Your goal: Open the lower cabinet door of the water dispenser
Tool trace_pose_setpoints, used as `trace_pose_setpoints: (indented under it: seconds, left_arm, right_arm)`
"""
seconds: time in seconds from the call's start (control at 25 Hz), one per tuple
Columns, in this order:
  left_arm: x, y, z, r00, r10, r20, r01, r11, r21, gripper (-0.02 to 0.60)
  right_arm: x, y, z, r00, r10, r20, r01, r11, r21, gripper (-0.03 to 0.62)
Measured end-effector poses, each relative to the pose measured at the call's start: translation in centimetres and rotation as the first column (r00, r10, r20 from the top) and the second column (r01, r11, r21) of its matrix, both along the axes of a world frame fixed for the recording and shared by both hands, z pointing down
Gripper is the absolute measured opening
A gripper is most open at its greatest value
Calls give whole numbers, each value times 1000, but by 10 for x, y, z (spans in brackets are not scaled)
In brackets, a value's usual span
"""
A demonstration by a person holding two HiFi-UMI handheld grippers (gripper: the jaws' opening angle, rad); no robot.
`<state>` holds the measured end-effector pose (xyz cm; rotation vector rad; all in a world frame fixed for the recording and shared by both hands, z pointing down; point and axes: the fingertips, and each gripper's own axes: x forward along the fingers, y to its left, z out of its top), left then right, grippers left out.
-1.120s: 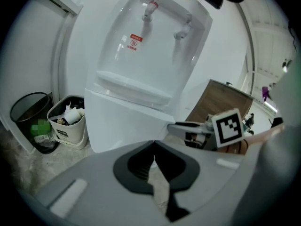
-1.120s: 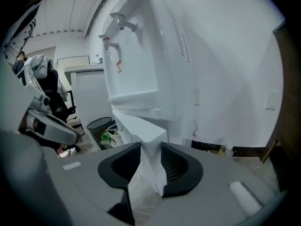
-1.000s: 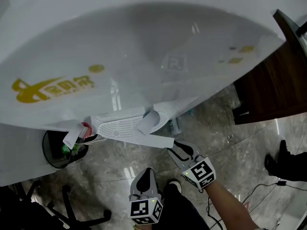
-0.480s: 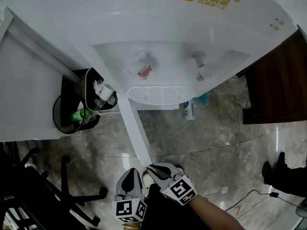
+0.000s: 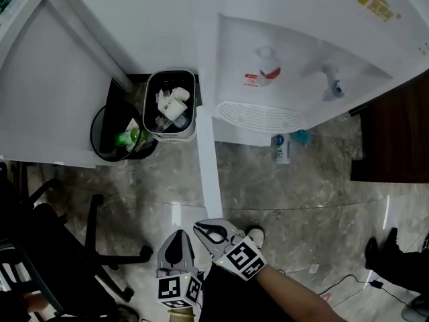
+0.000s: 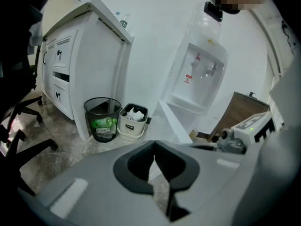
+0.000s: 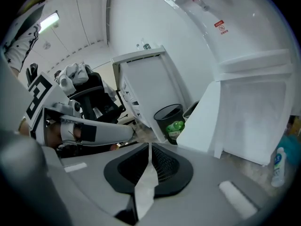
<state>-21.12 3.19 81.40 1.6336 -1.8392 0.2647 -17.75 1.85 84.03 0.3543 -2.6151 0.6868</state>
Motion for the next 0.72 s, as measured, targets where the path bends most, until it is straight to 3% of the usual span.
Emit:
trace_pose_setpoints:
  seconds: [0.12,0.24,0.52,0.6,0.72]
  left_arm:
    - [8,3,-9,1000,17,-9,-17,1000,-1,6]
    - [28,-2,-37,998,61,-25,-62,998,-15,6]
    - [90,-42,-170,963,253,-90,-257,965,-44,6]
    - [103,-50,-215,950,297,-96,-301,953,-36,6]
    - [116,-60,-279,944,316,-94,-321,947,-36,6]
  right_arm:
    - [14,3,-19,998,58,12,-58,998,-15,21]
    - [48,-10,-55,975,222,11,-221,974,-48,2]
    - [134,-56,-187,855,497,-149,-497,867,41,0]
    - [154,-65,-234,807,565,-168,-560,824,81,0]
    - [174,-71,-300,752,639,-163,-638,767,62,0]
